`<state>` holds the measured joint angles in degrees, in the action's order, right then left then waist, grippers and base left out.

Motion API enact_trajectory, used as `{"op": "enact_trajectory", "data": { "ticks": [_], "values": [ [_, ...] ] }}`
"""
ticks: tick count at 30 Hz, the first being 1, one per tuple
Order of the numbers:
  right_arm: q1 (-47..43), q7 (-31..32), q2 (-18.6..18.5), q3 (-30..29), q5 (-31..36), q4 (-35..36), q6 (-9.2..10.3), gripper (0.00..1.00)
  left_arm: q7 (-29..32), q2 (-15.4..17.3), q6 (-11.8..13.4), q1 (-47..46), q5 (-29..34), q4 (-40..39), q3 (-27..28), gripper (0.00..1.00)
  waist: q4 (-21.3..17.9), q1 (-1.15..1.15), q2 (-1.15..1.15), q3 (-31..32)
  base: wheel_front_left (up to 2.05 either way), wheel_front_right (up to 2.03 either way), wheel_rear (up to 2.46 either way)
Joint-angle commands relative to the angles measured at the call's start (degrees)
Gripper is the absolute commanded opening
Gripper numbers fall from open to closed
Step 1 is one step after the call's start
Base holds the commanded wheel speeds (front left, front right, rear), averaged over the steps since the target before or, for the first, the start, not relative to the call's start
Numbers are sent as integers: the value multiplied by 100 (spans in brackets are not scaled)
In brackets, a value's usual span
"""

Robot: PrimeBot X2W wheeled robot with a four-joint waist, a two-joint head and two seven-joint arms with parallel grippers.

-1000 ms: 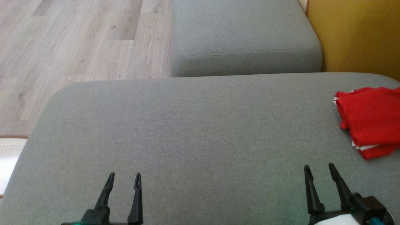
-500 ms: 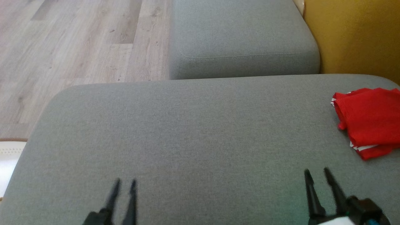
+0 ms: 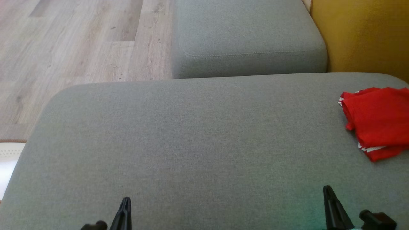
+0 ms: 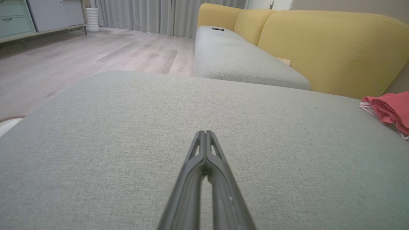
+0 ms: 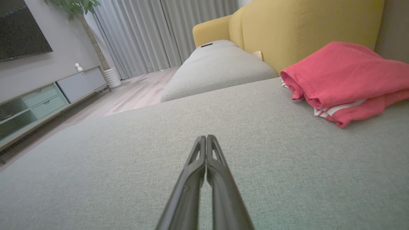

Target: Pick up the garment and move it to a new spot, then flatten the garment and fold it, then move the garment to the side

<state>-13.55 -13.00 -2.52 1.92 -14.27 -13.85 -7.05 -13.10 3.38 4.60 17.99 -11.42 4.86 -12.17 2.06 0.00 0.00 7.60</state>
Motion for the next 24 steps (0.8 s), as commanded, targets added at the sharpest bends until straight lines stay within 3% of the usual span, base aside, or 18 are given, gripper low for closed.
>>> {"op": "enact_trajectory", "data": {
  "ticks": [1,24],
  "values": [
    [299,50,-45,-20,-209,168,-6,0,46,48,-35,-331,-204,-148,95,0,-3,0,0,-12,0,0,0],
    [626,364,-98,-108,-1766,132,-13,0,336,110,-278,-759,-1852,103,330,0,-43,0,0,-162,0,0,0]
  ]
}}
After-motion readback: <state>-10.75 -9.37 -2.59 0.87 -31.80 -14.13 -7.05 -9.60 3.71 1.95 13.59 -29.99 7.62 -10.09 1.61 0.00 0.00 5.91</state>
